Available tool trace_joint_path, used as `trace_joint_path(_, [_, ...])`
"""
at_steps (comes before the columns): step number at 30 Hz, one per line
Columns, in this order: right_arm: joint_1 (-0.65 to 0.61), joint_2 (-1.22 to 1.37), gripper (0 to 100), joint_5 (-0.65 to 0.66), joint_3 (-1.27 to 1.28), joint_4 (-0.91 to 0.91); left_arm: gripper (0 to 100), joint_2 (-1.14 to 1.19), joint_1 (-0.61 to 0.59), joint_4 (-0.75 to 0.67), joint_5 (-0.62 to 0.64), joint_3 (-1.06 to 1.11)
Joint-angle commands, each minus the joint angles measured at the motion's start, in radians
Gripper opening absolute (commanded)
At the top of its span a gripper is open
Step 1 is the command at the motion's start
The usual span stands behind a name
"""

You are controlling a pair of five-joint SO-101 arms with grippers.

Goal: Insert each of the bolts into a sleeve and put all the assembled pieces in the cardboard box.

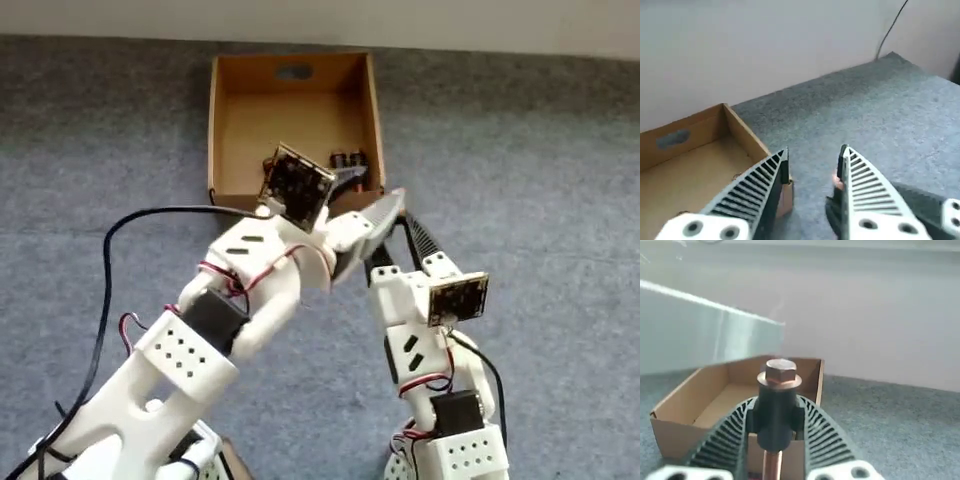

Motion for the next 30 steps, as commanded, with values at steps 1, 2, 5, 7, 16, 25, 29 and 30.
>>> trace_joint_path(1, [-0.004, -0.015, 0.5, 0.009, 0.133, 0.002, 18, -0.012, -0.021, 0.002, -0.025, -0.008])
trace_joint_path(2, [-0.004, -0.015, 0.5, 0.009, 0.133, 0.002, 18, -0.012, -0.010, 0.002, -0.025, -0.001])
trace_joint_path(5, [-0.004, -0.016, 0.5, 0.009, 0.133, 0.002, 18, -0.013, 0.039, 0.002, -0.025, 0.005])
trace_joint_path(7, [-0.004, -0.015, 0.5, 0.009, 0.133, 0.002, 18, -0.015, 0.058, 0.000, -0.025, -0.004])
trace_joint_path(16, [0.056, -0.024, 0.5, 0.009, 0.133, 0.058, 1, -0.194, -0.093, 0.203, -0.028, -0.018])
trace_joint_path(25, [0.156, -0.015, 0.5, 0.009, -0.117, 0.298, 1, -0.277, -0.443, 0.546, -0.031, 0.203])
trace_joint_path(29, [0.151, -0.013, 0.5, 0.055, -0.329, 0.440, 1, -0.280, -0.562, 0.546, -0.028, 0.302])
trace_joint_path(30, [0.150, -0.012, 0.5, 0.089, -0.372, 0.447, 1, -0.278, -0.564, 0.546, -0.029, 0.331])
